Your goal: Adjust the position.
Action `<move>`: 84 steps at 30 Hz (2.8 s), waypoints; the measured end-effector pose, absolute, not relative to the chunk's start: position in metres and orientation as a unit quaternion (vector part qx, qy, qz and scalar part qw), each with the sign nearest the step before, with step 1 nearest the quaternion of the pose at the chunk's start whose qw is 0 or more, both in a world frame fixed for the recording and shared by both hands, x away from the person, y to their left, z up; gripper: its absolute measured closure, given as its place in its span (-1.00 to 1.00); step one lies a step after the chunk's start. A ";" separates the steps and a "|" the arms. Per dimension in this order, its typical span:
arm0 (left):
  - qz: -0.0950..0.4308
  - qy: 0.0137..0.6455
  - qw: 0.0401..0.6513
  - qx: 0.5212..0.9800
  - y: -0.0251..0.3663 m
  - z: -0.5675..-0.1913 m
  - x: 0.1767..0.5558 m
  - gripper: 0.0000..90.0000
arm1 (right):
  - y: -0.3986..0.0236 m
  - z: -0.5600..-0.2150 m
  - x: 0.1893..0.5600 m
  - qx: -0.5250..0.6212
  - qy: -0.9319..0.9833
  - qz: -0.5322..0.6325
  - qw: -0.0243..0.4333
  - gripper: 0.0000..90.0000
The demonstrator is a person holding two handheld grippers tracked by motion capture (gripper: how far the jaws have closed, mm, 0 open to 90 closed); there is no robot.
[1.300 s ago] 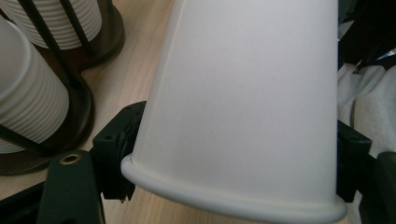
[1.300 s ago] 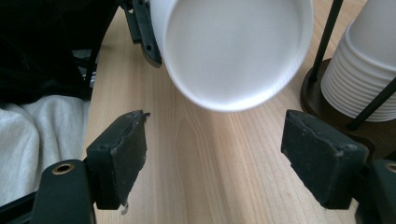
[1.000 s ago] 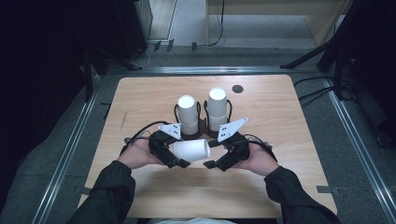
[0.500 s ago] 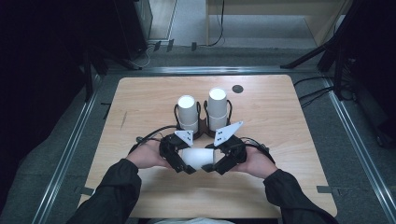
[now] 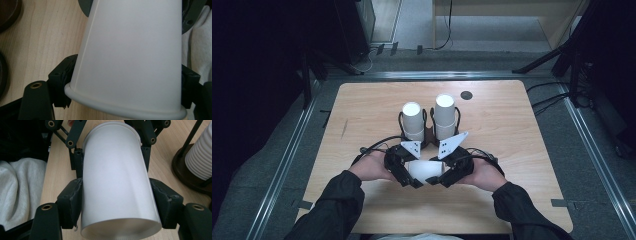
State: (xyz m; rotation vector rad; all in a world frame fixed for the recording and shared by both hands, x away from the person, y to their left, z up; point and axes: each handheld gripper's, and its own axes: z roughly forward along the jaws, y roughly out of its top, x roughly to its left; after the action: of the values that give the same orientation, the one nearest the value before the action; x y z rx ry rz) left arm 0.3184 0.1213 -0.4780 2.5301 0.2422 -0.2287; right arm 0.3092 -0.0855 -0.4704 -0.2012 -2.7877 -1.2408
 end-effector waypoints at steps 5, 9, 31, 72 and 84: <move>-0.077 0.105 0.328 0.936 0.127 -0.475 0.317 -0.74 | -0.091 -0.465 0.310 -0.071 -0.903 -0.422 0.042 -0.28; -0.065 0.124 0.343 0.929 0.129 -0.474 0.318 -0.96 | -0.095 -0.463 0.313 -0.075 -0.901 -0.425 0.041 -0.28; -0.053 0.183 0.445 0.875 0.151 -0.462 0.308 -1.00 | -0.112 -0.445 0.323 -0.085 -0.869 -0.483 0.064 -0.29; -0.061 0.166 0.454 0.873 0.157 -0.449 0.309 -0.51 | -0.105 -0.451 0.320 -0.084 -0.882 -0.458 0.071 -0.47; -0.065 0.156 0.391 0.905 0.148 -0.448 0.318 -0.51 | -0.103 -0.465 0.317 -0.092 -0.898 -0.427 0.053 -0.47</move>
State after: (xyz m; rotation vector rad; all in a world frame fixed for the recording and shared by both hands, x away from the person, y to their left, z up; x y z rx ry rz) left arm 0.3180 0.1480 -0.4484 2.2974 0.3959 -0.1661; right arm 0.3175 -0.1034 -0.4651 -0.2783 -2.7312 -1.2971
